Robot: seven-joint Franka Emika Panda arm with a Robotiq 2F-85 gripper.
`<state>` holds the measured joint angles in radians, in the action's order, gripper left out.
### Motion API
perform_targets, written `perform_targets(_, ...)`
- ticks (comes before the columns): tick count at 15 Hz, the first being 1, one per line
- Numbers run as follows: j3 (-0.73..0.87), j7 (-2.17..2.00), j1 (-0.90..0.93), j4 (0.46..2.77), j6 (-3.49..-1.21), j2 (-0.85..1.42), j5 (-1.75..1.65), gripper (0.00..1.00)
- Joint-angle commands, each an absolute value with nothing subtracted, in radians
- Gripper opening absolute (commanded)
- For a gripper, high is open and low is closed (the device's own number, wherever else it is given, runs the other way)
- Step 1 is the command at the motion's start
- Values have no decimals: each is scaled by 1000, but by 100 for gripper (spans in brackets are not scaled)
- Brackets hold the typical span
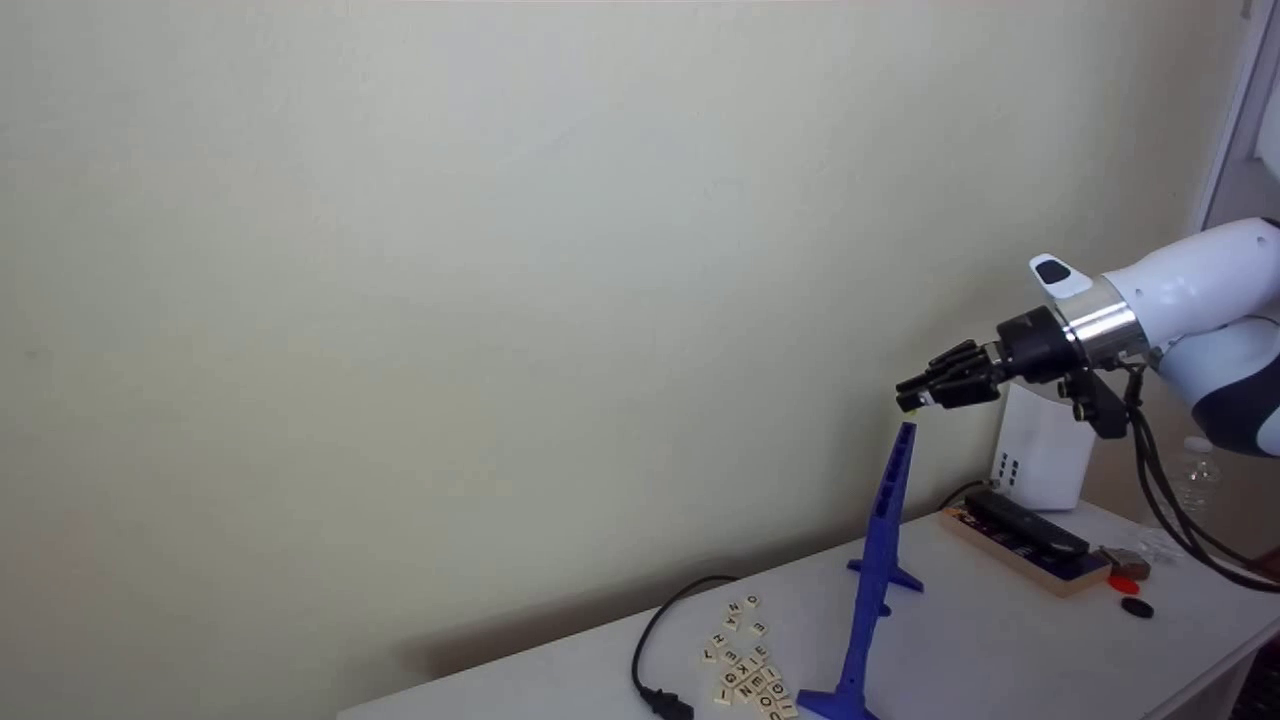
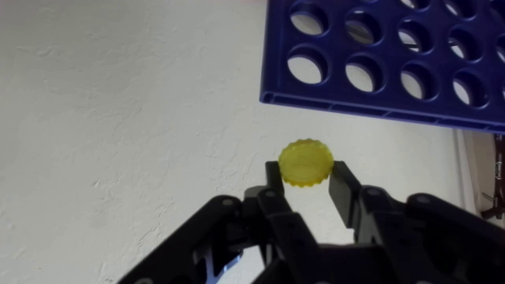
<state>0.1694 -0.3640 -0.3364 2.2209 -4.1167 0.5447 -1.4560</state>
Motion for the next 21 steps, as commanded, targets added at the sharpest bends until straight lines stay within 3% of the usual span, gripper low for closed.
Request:
perform_targets(1, 157, -320, -350, 2222, -4155, 568, -1425, 11)
perform_targets(21, 143, -253, -372, 2192, -4257, 662, -1375, 11)
